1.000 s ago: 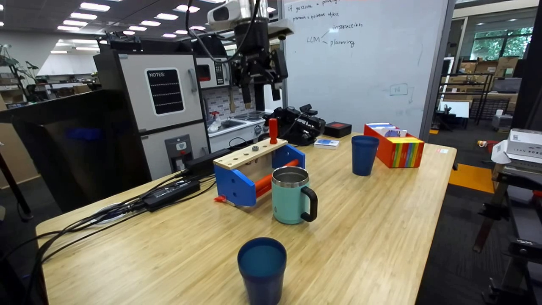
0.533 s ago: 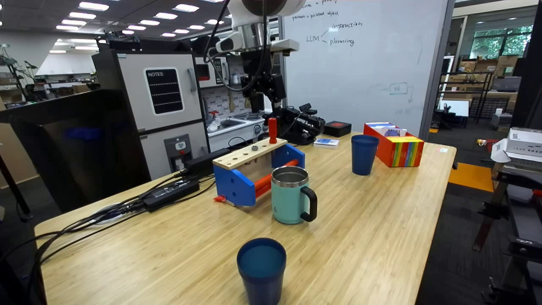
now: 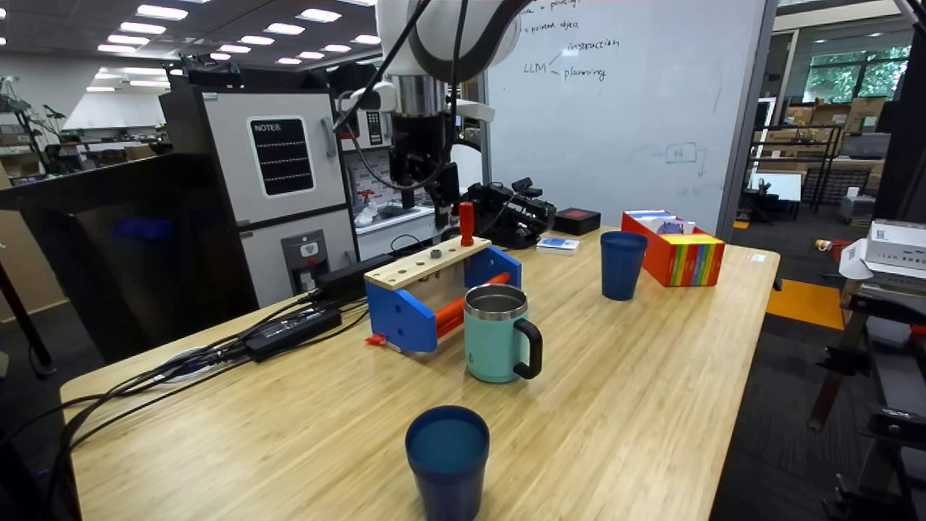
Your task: Screw the bolt
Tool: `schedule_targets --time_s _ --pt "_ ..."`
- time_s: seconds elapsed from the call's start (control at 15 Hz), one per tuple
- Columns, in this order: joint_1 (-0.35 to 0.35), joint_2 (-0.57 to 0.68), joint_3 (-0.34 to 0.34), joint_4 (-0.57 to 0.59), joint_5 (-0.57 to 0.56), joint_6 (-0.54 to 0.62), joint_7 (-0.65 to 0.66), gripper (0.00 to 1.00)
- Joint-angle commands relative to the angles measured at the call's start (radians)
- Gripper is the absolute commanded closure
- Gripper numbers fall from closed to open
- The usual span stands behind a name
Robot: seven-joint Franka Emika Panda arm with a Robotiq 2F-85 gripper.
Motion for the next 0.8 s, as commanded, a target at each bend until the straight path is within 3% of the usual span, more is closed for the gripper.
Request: schedule_targets --time_s 0.0,0.27,0.73 --pt "-0.012 -0.017 0.018 -0.056 -0.007 0.072 0.042 0.0" --pt "-0.03 -0.023 0.024 -0.106 -0.005 0.128 0.065 0.0" --pt "-0.106 -0.002 0.061 -0.139 0.019 0.231 -0.004 0.0"
